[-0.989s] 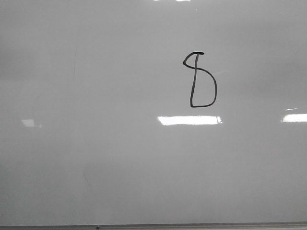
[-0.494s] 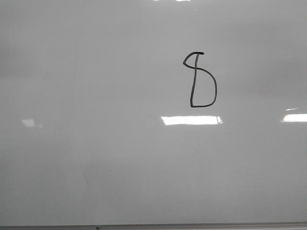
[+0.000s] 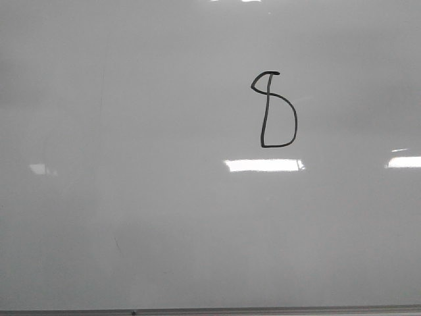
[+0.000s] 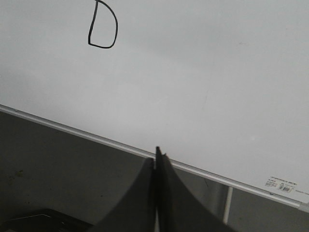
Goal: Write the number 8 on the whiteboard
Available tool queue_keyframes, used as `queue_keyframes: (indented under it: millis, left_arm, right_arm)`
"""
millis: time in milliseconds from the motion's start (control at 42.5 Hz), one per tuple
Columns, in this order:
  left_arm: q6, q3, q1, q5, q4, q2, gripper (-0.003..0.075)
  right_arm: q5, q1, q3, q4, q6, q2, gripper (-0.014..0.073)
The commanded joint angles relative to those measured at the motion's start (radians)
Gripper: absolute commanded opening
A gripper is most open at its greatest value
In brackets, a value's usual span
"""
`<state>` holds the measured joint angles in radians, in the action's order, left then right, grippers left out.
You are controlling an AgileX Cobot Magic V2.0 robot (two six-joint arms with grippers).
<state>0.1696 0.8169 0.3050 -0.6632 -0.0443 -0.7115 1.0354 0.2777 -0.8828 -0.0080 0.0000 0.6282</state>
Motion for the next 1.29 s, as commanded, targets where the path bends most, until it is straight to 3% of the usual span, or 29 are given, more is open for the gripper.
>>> queue_keyframes:
  millis: [0, 306, 589, 777, 1271]
  left_arm:
    - [0.002, -0.033, -0.08, 0.148, 0.024, 0.064, -0.002]
    - [0.0, -0.447, -0.288, 0.531, 0.01, 0.388, -0.002]
    - [0.0, -0.747, -0.398, 0.608, -0.136, 0.687, -0.0021]
    - [0.0, -0.837, -0.373, 0.651, -0.159, 0.732, -0.0021]
    - [0.0, -0.837, -0.332, 0.663, -0.175, 0.731, -0.0021]
  right_arm:
    - [-0.067, -0.005, -0.024, -0.016, 0.0, 0.0, -0.0069]
    - [-0.066, -0.005, -0.024, -0.016, 0.0, 0.0, -0.0069]
    - [-0.066, -0.005, -0.024, -0.016, 0.0, 0.0, -0.0069]
    - [-0.059, -0.005, -0.024, -0.016, 0.0, 0.001, -0.0069]
    - [-0.051, -0.005, -0.024, -0.016, 0.0, 0.002, -0.0069]
